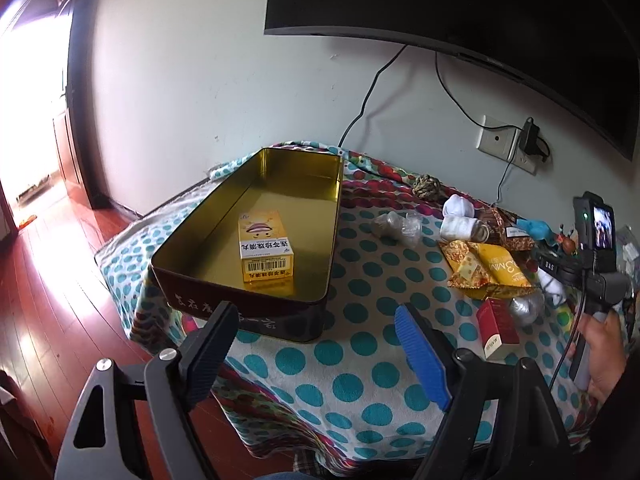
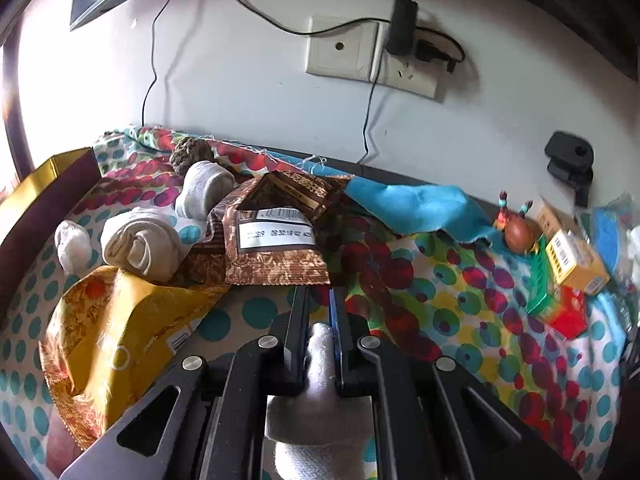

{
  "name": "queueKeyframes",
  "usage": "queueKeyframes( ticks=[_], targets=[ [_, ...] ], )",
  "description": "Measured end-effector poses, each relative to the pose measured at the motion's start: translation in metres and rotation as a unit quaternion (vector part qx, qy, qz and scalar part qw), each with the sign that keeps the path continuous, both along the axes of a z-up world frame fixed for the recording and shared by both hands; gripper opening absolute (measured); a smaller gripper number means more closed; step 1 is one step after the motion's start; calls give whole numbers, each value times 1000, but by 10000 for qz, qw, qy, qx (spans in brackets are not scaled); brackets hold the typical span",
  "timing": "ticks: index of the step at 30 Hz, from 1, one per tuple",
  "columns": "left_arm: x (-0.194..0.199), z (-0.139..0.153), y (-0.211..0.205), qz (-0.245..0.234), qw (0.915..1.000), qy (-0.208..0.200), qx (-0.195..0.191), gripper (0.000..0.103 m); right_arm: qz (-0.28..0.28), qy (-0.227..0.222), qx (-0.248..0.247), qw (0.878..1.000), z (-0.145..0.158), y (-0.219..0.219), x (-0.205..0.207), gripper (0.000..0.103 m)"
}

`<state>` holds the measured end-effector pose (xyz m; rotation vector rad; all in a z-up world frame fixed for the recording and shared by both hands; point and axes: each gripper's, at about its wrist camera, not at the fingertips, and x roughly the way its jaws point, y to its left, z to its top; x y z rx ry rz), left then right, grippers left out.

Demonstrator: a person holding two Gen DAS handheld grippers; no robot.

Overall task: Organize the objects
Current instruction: 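Close the right gripper on the white sock and lift it, then carry the white sock over the gold tin and open the right gripper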

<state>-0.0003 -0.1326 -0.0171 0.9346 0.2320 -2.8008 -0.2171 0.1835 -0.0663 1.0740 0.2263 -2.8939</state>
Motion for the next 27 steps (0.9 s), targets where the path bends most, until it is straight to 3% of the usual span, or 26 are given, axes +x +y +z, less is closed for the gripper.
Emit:
queueKeyframes(
  ticks=[9,12,17,21,27],
  targets=[
    [3,-10,9,-234,9996,-176,-54,83,63,62,339,9994,6,-19,0,9],
    [1,-20,9,-240,9988,-427,36,83,80,105,401,9991,15,-25,-2,9],
    [5,-28,3,-165,9983,-512,242,83,154,233,344,9990,41,-42,-5,9],
    [8,-33,-1,-99,9977,-511,435,83,469,376,354,9976,66,-81,-7,9],
    [10,-35,-9,-4,9980,-447,440,83,1257,521,418,9898,89,-180,-2,9]
  ],
)
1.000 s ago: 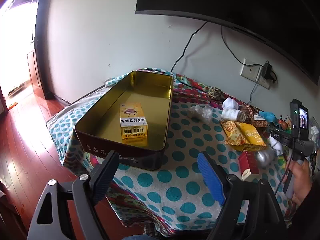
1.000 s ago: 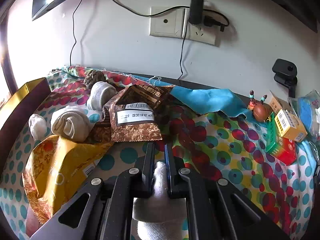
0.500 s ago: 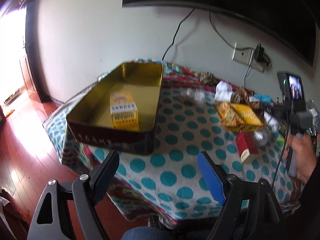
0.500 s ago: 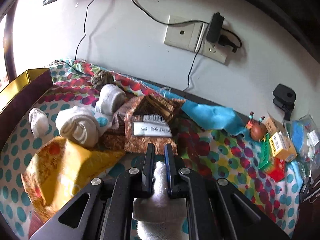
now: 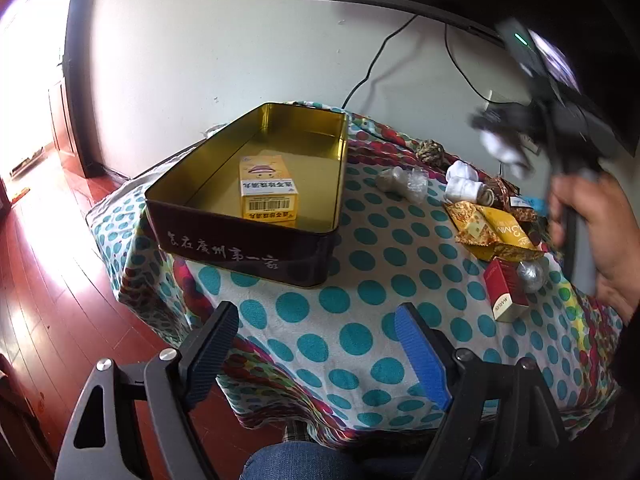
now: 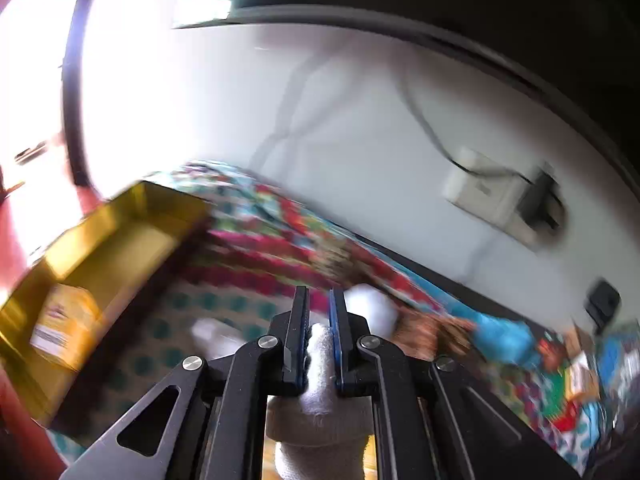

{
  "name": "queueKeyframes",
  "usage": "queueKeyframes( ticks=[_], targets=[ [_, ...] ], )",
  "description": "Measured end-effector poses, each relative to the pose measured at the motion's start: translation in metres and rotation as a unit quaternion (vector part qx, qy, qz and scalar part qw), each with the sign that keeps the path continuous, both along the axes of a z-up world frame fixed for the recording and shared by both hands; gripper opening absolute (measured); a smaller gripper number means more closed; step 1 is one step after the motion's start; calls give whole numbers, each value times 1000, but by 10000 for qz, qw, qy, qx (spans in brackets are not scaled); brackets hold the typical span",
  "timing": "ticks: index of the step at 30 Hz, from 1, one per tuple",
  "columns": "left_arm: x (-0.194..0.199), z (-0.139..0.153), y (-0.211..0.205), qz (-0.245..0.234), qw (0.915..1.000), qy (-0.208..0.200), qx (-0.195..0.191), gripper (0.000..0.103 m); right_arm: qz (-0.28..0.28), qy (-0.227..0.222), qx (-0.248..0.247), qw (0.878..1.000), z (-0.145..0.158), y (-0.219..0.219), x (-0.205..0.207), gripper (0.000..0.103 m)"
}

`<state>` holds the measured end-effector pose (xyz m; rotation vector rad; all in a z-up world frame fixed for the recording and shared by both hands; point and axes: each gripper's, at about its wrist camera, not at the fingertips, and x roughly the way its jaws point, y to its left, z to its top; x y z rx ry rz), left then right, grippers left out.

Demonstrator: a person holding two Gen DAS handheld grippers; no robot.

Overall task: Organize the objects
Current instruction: 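Carry the white sock over the gold tin and open the right gripper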

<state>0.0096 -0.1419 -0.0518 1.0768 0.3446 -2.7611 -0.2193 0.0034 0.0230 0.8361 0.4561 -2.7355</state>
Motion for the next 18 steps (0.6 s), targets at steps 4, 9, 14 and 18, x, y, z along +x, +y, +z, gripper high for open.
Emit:
queueKeyframes(
  ticks=[4,9,14,18],
  targets=[
    [-1,-4,-5,7,10000,-34,27,83,551,14,122,9984,2,-72,9,9],
    [-1,-7,-17,155,9997,-69,148,83,1136,-93,312,9930,-9,-148,20,9],
    [0,-7,-34,319,9990,-26,297,83,1519,-177,489,9870,-24,-198,26,9],
    [-2,-9,-44,432,9982,-50,405,83,1677,-398,383,9843,-37,-220,23,9]
  ],
)
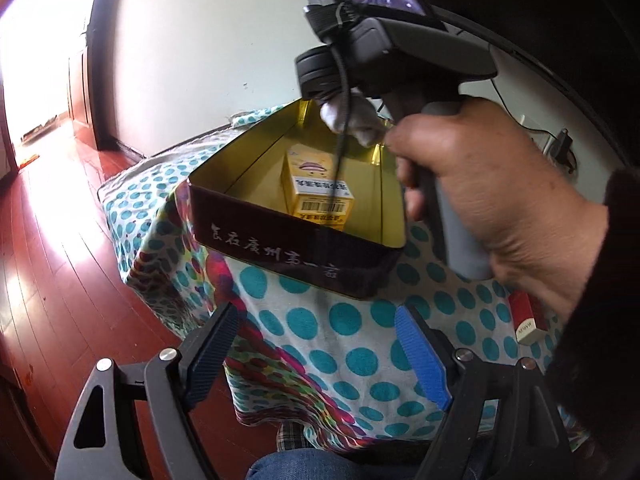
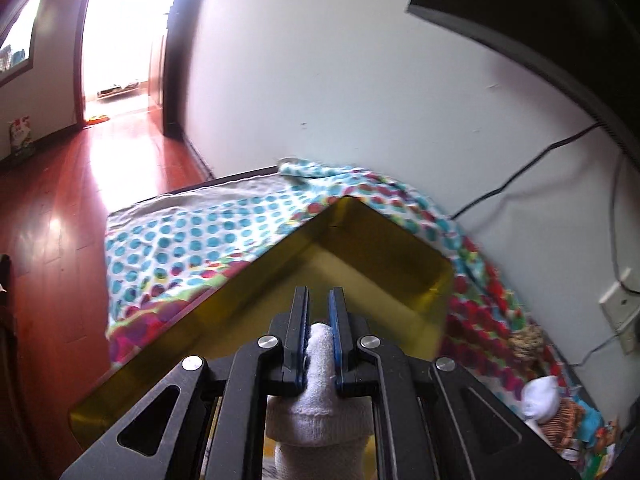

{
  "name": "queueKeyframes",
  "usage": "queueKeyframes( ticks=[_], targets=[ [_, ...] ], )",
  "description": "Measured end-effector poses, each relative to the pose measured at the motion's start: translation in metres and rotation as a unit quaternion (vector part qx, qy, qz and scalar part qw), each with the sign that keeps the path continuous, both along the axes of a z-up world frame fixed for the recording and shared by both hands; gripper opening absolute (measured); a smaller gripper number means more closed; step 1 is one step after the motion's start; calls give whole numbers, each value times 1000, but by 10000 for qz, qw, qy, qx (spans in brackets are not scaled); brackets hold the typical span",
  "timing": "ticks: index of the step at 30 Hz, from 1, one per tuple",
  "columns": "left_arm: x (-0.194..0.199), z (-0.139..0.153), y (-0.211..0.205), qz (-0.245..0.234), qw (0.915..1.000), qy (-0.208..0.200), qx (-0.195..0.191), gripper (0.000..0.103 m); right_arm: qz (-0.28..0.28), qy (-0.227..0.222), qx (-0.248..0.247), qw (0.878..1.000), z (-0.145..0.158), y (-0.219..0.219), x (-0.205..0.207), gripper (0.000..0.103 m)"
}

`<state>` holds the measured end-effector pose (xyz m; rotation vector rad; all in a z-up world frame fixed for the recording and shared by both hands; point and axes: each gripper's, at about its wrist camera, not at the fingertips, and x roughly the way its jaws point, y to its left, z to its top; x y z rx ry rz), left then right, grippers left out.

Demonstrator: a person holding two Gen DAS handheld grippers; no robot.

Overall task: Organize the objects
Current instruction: 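Carry the white sock over the gold tin and open the right gripper, then move the right gripper back toward the items on the bed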

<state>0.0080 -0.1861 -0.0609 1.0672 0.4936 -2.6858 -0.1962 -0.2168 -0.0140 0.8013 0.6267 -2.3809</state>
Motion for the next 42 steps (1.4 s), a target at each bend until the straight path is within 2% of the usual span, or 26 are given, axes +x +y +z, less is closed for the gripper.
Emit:
queueKeyframes(
  ticks=[3,7,13,16,18,20,21,23,33,42],
  targets=[
    [-1,-3,-6,57,9999,-39,84,83,45,-122,91,9999,-10,-12,-3,9],
    [-2,-5,-9,110,9997,-80,200,83,125,-36,119,9998,-8,-19,-4,9],
    [-2,-5,-4,78,9998,-88,130,83,44,-124,131,9998,-12,-14,-13,9],
    [-3,-6,-4,68,9998,-115,122,83,51,-187,112,9997,-12,-13,-14,13],
    [-3,-6,-3,24,9999,-110,123,83,56,-180,123,9997,-12,-13,-15,27],
    [-3,-5,-1,-1,9999,-108,65,83,48,-170,133,9998,-12,-13,-14,78],
    [-3,-4,0,-15,9999,-97,55,83,40,-93,120,9999,-10,-13,-11,84],
    [-2,-4,0,-30,9999,-86,41,83,96,42,53,9999,-6,-12,-5,85],
    [-2,-3,2,-47,10000,-54,-46,83,100,135,-17,9999,10,-10,6,86],
    [-1,1,10,-108,9996,-11,-266,83,-191,222,-28,9996,23,33,4,88]
  ],
)
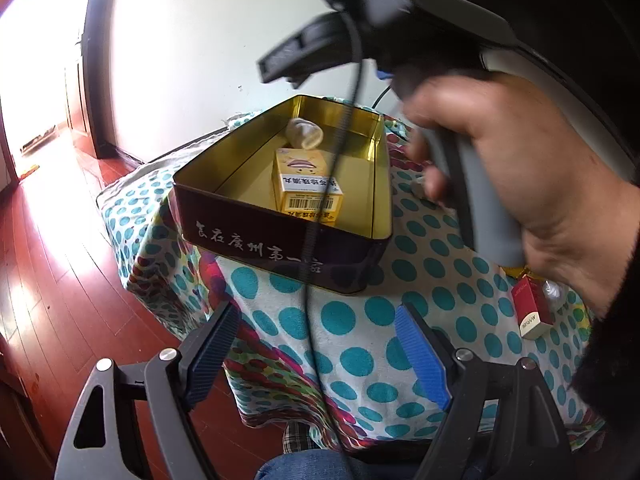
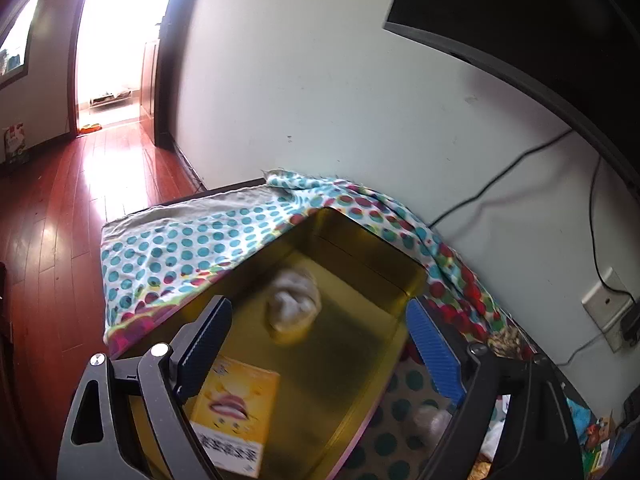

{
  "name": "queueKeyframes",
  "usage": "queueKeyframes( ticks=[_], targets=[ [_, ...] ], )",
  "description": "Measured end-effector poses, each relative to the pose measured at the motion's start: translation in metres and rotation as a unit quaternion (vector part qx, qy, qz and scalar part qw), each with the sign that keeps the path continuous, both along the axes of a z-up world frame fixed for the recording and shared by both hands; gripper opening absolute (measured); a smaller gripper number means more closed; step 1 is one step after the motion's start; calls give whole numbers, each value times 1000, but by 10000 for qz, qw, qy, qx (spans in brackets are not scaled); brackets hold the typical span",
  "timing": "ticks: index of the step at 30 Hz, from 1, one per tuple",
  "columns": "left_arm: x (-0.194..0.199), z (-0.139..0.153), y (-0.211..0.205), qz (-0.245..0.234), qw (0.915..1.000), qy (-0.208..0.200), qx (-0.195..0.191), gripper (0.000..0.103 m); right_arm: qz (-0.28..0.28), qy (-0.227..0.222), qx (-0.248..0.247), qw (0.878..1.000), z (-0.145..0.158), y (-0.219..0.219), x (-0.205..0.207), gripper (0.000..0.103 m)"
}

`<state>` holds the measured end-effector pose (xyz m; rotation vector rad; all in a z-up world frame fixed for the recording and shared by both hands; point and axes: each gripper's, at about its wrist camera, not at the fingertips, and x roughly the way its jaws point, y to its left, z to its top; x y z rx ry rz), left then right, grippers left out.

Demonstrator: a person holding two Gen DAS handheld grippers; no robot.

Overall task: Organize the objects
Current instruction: 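Move the right gripper back toward the items on the bed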

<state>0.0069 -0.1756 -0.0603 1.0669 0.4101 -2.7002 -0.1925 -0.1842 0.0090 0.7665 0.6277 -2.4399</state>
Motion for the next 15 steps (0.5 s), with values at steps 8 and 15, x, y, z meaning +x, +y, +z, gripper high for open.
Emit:
queueKeyframes(
  ticks=[8,15],
  targets=[
    [5,8,19,-153,9989,188,-403,83,-587,10,-58,9983,3,84,-5,89],
    [12,21,54,-618,9943,551,-676,83,-1423,50,-288,9894,-13,200,-12,89]
  ],
)
